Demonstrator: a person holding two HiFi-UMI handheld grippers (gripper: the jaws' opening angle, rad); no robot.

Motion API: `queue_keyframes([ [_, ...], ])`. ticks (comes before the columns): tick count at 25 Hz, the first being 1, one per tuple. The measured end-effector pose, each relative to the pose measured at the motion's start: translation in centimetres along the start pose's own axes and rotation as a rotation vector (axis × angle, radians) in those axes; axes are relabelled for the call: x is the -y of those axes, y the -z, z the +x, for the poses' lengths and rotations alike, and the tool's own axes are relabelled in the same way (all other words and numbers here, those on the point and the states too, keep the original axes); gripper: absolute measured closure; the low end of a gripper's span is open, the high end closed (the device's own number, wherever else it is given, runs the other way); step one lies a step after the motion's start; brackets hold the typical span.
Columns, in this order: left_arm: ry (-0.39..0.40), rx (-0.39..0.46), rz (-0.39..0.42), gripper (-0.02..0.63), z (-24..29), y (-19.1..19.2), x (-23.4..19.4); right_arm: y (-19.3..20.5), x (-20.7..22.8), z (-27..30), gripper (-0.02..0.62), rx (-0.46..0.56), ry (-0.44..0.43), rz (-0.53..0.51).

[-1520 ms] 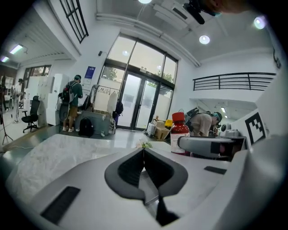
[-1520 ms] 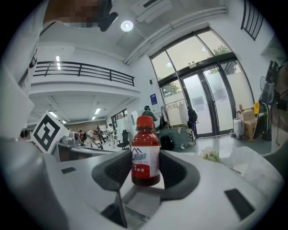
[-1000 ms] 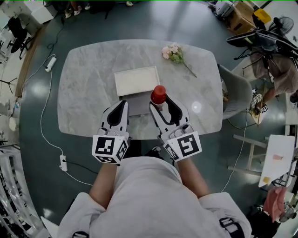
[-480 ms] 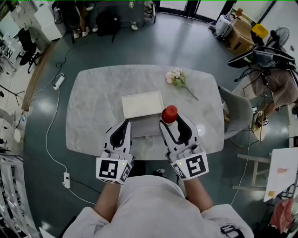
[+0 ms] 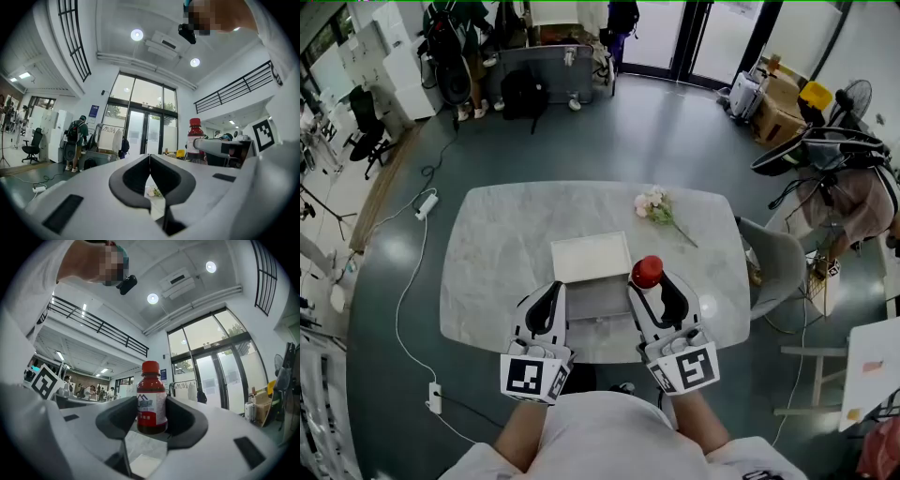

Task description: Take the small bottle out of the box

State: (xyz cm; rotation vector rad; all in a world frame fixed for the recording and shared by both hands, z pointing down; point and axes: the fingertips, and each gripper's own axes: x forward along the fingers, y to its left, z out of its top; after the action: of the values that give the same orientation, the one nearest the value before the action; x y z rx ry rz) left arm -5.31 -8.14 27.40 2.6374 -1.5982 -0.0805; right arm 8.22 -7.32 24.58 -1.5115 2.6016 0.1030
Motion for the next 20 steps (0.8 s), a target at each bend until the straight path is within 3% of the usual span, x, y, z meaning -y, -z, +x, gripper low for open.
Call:
queue_keyframes([
  [20,0.006,0.013,0.011,0.583,0.07,-0.33,1.00,-0.45,-0.52,-0.08,0.390,0.002,-0.016,-0.022],
])
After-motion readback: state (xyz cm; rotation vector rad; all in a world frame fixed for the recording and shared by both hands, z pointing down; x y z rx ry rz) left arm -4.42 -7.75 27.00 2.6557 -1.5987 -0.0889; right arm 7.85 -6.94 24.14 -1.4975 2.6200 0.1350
